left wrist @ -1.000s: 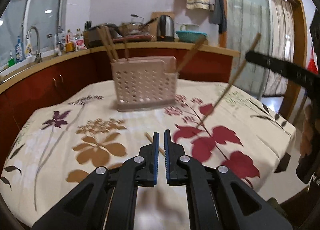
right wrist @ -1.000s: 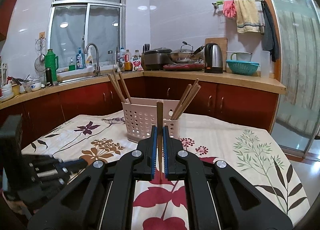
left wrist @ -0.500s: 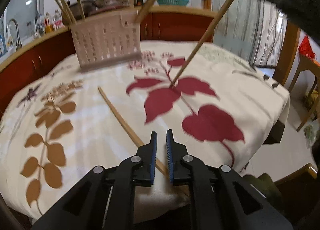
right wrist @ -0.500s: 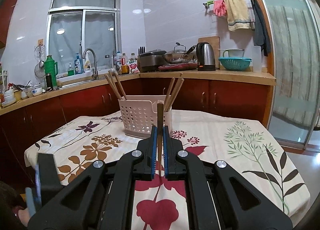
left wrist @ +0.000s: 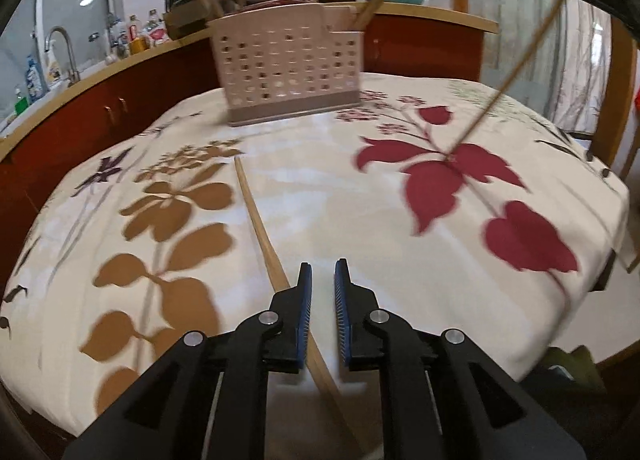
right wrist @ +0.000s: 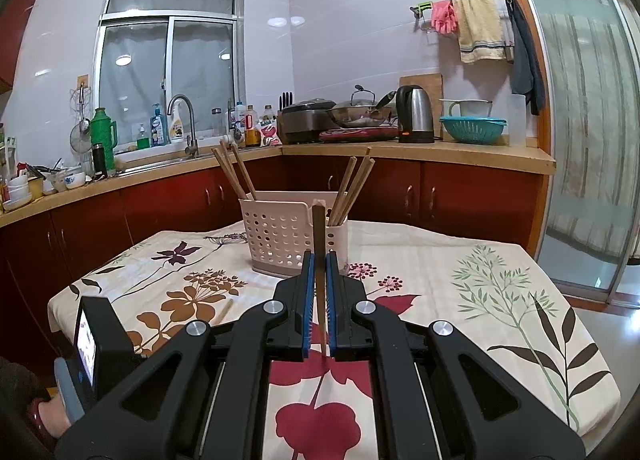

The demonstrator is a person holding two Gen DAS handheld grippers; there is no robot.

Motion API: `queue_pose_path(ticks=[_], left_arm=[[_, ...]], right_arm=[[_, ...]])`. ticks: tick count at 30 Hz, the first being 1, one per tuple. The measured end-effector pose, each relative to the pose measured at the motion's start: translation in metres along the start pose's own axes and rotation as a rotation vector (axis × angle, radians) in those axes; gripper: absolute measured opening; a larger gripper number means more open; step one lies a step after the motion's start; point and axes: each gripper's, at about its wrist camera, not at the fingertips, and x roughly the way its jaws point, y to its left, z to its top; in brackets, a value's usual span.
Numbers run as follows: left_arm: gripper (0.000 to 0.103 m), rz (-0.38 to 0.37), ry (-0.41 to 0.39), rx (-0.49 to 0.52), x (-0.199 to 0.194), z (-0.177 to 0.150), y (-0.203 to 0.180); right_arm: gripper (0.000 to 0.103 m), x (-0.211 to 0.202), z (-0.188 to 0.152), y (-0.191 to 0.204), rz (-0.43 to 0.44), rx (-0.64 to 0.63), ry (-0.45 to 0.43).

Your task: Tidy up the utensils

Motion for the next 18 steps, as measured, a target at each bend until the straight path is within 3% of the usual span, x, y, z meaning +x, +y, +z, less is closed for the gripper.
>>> queue_pose_path(ticks=[5,7,11,13,18], left_arm=[[0.018,0.007,0.003,-0.063,-0.001,0.004,0.026],[0.033,0.006,-0.014,-0.08,-0.01,0.003,0.029],[0.038,0.005,-0.032,-0.086,-0.027,-0.003,0.027],[0.046,0.011,-0.033,-0.093,-0.034,-0.007,0.028],[0.05,0.024,0.017,-0.115,-0.037,-0.019,0.035]], right_arm=[[0.006,0.002,0.001,0.002,-0.001,-0.008,0.0],[0.006,0.003,0.001,0.003,0.001,-0.01,0.0],[0.006,0.003,0.002,0.005,0.003,-0.013,0.0],[0.006,0.003,0.002,0.005,0.003,-0.012,0.001],[0.006,0.003,0.001,0.006,0.005,-0.01,-0.001]])
